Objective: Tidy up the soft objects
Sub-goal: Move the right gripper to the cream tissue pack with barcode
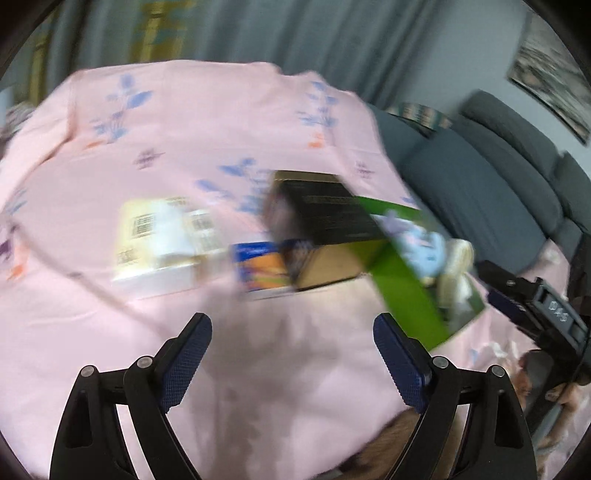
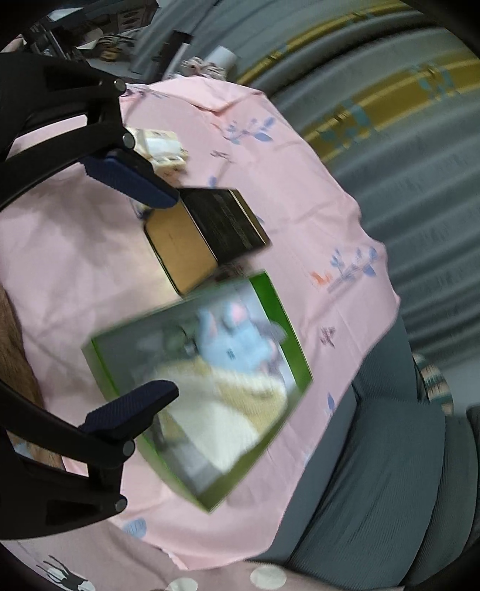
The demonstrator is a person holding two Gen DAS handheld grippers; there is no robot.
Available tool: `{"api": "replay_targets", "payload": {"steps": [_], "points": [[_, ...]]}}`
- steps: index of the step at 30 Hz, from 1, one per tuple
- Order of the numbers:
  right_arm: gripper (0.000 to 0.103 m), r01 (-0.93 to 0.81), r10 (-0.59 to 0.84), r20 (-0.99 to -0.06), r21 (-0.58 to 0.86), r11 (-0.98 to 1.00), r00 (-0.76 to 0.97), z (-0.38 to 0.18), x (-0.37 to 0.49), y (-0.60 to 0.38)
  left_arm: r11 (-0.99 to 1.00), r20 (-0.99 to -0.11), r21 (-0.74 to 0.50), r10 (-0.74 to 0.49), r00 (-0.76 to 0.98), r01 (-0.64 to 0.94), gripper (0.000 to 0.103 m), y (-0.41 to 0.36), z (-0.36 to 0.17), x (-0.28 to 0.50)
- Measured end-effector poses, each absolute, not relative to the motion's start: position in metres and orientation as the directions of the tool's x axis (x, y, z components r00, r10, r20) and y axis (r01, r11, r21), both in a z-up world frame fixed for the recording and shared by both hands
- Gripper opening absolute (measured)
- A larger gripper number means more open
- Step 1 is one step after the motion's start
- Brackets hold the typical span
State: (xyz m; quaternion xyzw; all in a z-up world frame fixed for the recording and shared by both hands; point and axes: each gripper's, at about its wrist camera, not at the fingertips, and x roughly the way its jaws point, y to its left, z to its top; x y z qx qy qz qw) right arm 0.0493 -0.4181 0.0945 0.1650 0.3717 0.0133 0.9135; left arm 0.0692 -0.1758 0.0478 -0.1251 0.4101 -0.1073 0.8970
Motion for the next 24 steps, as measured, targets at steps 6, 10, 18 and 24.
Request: {"api": "replay_targets", "payload": {"steps": [6,10,18,24], "points": [[0.094,-0.024,0.264,-0.698,0.334,0.942,0.666,0.082,0.069,-0.362,0.949,-0.742,-0.313,-0.215,0.635,-0.044,0.089,-0.119,0.022,0.049],[0.083,-0.114,0.359,-0.709,0.369,0.922,0.607,0.068,0.09,-0.31,0.942,-0.77,-0.315,-0.184,0.611,-0.112,0.089,-0.093,0.004,0.04],[0.041,-0.27,0.365,-0.813,0.264,0.926,0.455,0.041,0.162,-0.204,0.928,-0.784,-0.331,-0.17,0.597,-0.171,0.089,-0.066,-0.01,0.027],[0.04,-0.291,0.243,-0.894,0.135,0.947,0.376,0.01,0.2,-0.175,0.923,-0.785,-0.346,-0.185,0.592,-0.169,0.089,-0.061,-0.014,0.027]]}}
